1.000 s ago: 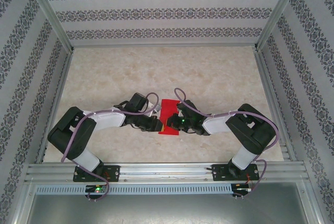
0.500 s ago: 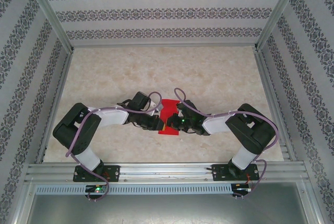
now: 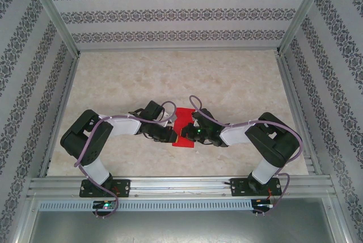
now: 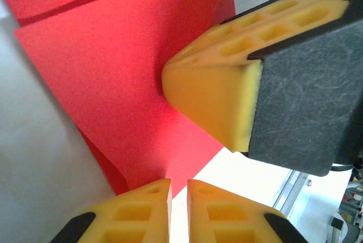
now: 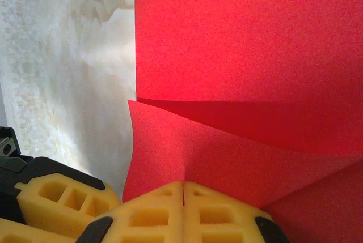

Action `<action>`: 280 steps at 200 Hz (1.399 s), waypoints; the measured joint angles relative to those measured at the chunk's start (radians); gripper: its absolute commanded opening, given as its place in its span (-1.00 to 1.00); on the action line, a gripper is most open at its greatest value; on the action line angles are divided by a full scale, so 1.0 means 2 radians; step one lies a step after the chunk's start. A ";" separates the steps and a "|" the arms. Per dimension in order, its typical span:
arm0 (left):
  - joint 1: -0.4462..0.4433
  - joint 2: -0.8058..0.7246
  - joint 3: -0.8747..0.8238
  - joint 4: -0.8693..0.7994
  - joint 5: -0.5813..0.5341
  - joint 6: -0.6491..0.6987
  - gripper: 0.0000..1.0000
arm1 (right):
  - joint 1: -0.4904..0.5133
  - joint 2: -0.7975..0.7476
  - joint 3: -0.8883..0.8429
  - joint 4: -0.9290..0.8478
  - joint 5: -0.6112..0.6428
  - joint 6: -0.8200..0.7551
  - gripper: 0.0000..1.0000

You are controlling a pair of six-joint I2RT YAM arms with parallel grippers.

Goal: Fold a paper plane with a square sheet of paper (fold left side to right side)
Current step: Fold the triangle a second time at the center of the table.

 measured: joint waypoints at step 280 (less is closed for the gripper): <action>0.000 0.013 0.001 -0.006 -0.023 0.023 -0.91 | 0.035 -0.031 0.007 -0.018 0.039 -0.013 -1.00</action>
